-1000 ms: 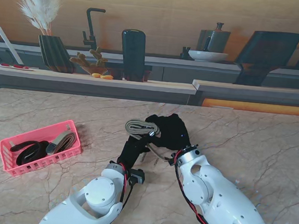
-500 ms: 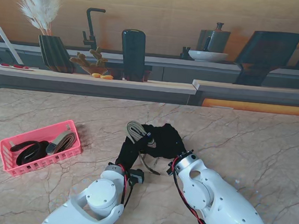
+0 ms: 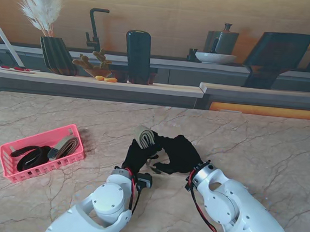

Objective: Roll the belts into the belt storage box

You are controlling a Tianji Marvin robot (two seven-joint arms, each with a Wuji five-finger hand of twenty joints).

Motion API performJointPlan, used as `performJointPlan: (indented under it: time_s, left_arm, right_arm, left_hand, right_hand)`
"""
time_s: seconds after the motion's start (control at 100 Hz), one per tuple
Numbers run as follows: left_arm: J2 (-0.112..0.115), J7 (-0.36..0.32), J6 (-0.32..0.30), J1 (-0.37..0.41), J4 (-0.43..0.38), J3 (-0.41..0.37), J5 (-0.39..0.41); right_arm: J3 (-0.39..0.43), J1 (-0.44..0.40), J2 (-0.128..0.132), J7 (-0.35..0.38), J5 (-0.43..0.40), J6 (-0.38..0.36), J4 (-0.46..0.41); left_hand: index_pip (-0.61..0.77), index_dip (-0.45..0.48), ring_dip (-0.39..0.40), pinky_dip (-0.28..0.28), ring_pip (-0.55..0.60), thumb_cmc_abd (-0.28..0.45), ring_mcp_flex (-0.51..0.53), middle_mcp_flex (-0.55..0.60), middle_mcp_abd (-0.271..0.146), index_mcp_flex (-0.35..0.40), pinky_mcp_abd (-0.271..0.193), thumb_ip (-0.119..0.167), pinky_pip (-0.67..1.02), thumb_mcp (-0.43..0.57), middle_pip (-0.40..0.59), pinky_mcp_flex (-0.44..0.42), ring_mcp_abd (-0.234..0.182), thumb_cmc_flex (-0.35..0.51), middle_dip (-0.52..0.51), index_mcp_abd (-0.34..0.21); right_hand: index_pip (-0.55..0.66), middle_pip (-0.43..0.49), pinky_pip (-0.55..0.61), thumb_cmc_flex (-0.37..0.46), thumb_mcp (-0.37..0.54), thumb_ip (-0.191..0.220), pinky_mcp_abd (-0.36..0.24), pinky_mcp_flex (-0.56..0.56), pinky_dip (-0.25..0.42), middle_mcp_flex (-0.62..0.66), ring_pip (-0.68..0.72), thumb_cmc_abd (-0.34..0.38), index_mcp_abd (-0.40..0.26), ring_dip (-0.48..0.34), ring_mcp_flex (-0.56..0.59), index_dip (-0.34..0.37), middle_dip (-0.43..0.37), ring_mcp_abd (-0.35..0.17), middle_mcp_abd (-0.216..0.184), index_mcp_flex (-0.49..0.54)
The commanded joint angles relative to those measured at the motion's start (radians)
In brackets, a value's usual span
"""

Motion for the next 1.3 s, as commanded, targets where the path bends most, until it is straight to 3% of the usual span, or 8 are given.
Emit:
performJointPlan:
  time_s: [0.0, 0.2, 0.29, 0.55, 0.87, 0.9, 1.01, 1.29]
  left_arm:
    - [0.003, -0.037, 0.016, -0.006, -0.012, -0.016, -0.03]
    - [0.03, -0.161, 0.052, -0.006, -0.019, -0.029, -0.094]
    - [0.042, -0.215, 0.078, -0.008, -0.021, -0.037, -0.113]
    - [0.095, -0.436, 0.168, -0.037, -0.011, -0.053, -0.095]
    - [0.125, -0.616, 0.206, -0.075, 0.021, -0.027, -0.121]
    - [0.127, -0.629, 0.21, -0.077, 0.023, -0.026, -0.125]
    - [0.132, -0.667, 0.223, -0.086, 0.032, -0.02, -0.139]
    - [0.146, -0.743, 0.253, -0.111, 0.041, -0.008, -0.136]
  right_arm:
    - [0.009, -0.03, 0.007, -0.021, -0.023, -0.037, -0.038]
    - [0.102, -0.074, 0.017, -0.069, -0.123, -0.075, -0.084]
    - [0.133, -0.083, 0.02, -0.086, -0.152, -0.091, -0.094]
    - [0.197, -0.067, 0.039, -0.093, -0.245, -0.18, -0.104]
    - [0.179, 0.022, 0.075, -0.101, -0.383, -0.271, -0.054]
    - [0.172, 0.032, 0.078, -0.106, -0.395, -0.274, -0.046]
    - [0.148, 0.066, 0.085, -0.114, -0.418, -0.287, -0.023]
    - [0.061, 0.169, 0.092, -0.065, -0.402, -0.365, 0.039]
  left_hand:
    - [0.029, 0.009, 0.048, 0.036, 0.075, 0.185, 0.08, 0.102, 0.004, 0.032, 0.018, 0.032, 0.082, 0.043, 0.028, 0.056, 0.022, 0.167, 0.073, -0.016]
    - [-0.008, -0.007, 0.202, 0.12, 0.253, 0.156, 0.196, 0.184, 0.014, 0.11, 0.136, 0.026, 0.271, -0.034, 0.152, 0.111, 0.08, 0.134, 0.352, -0.024]
    - [-0.035, 0.019, 0.272, 0.172, 0.322, 0.11, 0.247, 0.222, 0.027, 0.171, 0.177, 0.014, 0.343, 0.091, 0.232, 0.139, 0.094, 0.033, 0.392, -0.013]
    - [0.012, 0.056, 0.281, 0.235, 0.517, 0.022, 0.415, 0.337, 0.041, 0.297, 0.266, -0.009, 0.533, 0.336, 0.431, 0.309, 0.113, -0.146, 0.314, 0.029]
    - [0.045, 0.117, 0.269, 0.247, 0.545, -0.016, 0.435, 0.357, 0.059, 0.309, 0.301, 0.002, 0.557, 0.449, 0.45, 0.332, 0.134, -0.194, 0.314, 0.046]
    - [0.045, 0.12, 0.268, 0.247, 0.544, -0.018, 0.433, 0.356, 0.06, 0.308, 0.3, 0.003, 0.556, 0.452, 0.449, 0.33, 0.137, -0.194, 0.314, 0.047]
    - [0.05, 0.136, 0.266, 0.246, 0.541, -0.018, 0.429, 0.352, 0.063, 0.303, 0.304, 0.011, 0.549, 0.463, 0.447, 0.324, 0.144, -0.194, 0.312, 0.047]
    - [0.056, 0.177, 0.264, 0.248, 0.538, -0.012, 0.42, 0.342, 0.065, 0.279, 0.314, 0.033, 0.543, 0.479, 0.445, 0.323, 0.151, -0.197, 0.318, 0.056]
  right_hand:
    - [0.077, -0.018, -0.025, -0.042, -0.02, 0.028, -0.008, -0.002, 0.03, -0.046, -0.017, 0.003, -0.357, -0.01, -0.026, 0.029, -0.013, -0.018, -0.055, -0.004]
    - [0.083, -0.013, -0.023, -0.059, -0.038, 0.031, -0.012, 0.014, 0.04, -0.032, -0.011, 0.031, -0.359, -0.004, -0.01, 0.035, -0.009, -0.021, -0.058, 0.011]
    - [0.086, -0.011, -0.024, -0.051, -0.046, 0.033, -0.013, 0.016, 0.043, -0.029, -0.011, 0.043, -0.364, -0.003, -0.007, 0.038, -0.008, -0.026, -0.061, 0.012]
    - [0.159, -0.088, -0.052, 0.086, 0.008, 0.03, -0.038, 0.047, 0.031, -0.139, -0.187, 0.056, -0.652, -0.12, -0.026, 0.041, -0.063, -0.035, -0.098, -0.228]
    - [-0.112, -0.133, -0.082, 0.047, 0.055, 0.019, -0.072, 0.031, 0.023, -0.301, -0.33, -0.01, -0.627, -0.229, -0.112, -0.099, -0.118, -0.017, -0.105, -0.353]
    - [-0.243, -0.129, -0.085, 0.042, 0.06, 0.019, -0.074, 0.028, 0.024, -0.314, -0.332, -0.018, -0.616, -0.236, -0.12, 0.014, -0.132, -0.013, -0.104, -0.33]
    - [-0.269, -0.131, -0.088, 0.029, 0.063, 0.019, -0.077, 0.024, 0.022, -0.335, -0.34, -0.026, -0.607, -0.242, -0.132, 0.042, -0.136, -0.016, -0.1, -0.333]
    - [-0.062, -0.131, -0.088, 0.006, 0.058, 0.013, -0.085, 0.018, 0.021, -0.321, -0.33, -0.014, -0.629, -0.239, -0.122, 0.164, -0.143, -0.038, -0.116, -0.329]
